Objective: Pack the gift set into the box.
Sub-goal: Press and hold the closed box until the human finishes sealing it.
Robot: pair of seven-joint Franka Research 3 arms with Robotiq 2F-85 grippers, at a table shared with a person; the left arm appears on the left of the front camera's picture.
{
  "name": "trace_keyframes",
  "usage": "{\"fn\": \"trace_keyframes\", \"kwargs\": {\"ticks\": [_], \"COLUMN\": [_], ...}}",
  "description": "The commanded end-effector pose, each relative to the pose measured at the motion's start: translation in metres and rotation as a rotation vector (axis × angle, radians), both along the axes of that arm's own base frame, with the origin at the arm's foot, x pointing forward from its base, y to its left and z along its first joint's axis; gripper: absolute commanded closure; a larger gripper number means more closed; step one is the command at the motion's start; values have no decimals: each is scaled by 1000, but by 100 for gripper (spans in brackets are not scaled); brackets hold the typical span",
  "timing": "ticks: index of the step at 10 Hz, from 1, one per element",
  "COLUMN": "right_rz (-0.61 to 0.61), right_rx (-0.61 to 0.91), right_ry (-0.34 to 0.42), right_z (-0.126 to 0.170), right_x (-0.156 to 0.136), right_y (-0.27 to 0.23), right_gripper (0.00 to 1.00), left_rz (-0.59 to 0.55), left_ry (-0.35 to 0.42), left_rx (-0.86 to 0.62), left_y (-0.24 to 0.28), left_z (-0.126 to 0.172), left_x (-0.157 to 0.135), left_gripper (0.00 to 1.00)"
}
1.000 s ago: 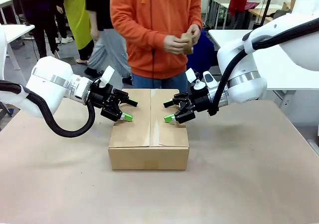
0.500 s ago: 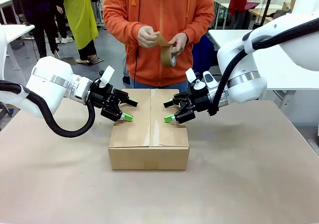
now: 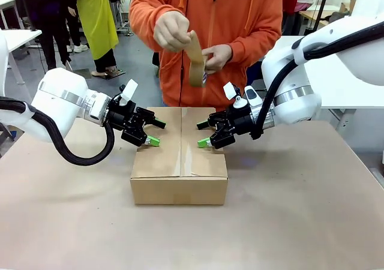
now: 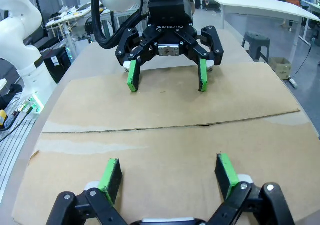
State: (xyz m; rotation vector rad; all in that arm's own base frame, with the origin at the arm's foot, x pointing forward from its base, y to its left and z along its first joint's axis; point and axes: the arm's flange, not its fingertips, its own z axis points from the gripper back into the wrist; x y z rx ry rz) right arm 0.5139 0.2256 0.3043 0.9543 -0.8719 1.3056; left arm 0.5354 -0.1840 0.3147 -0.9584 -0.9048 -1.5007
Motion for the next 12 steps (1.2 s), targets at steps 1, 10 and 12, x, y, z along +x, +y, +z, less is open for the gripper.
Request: {"fn": "trace_keyframes", "kwargs": {"ticks": [1, 10, 12], "right_rz": [-5, -5, -5], "right_rx": [-3, -3, -3], "right_ry": [-1, -1, -1], "right_z": [-3, -3, -3], "right_x": [0, 0, 0], "right_y": [-1, -1, -1], "right_gripper": [0, 0, 0], "left_rz": [-2, -2, -2], "left_ry": [-1, -1, -1], "left_rx": [2, 2, 2], "left_y": [-1, -1, -1], "left_z": [-1, -1, -1], "left_x": [-1, -1, -1], "left_gripper": [0, 0, 0]}}
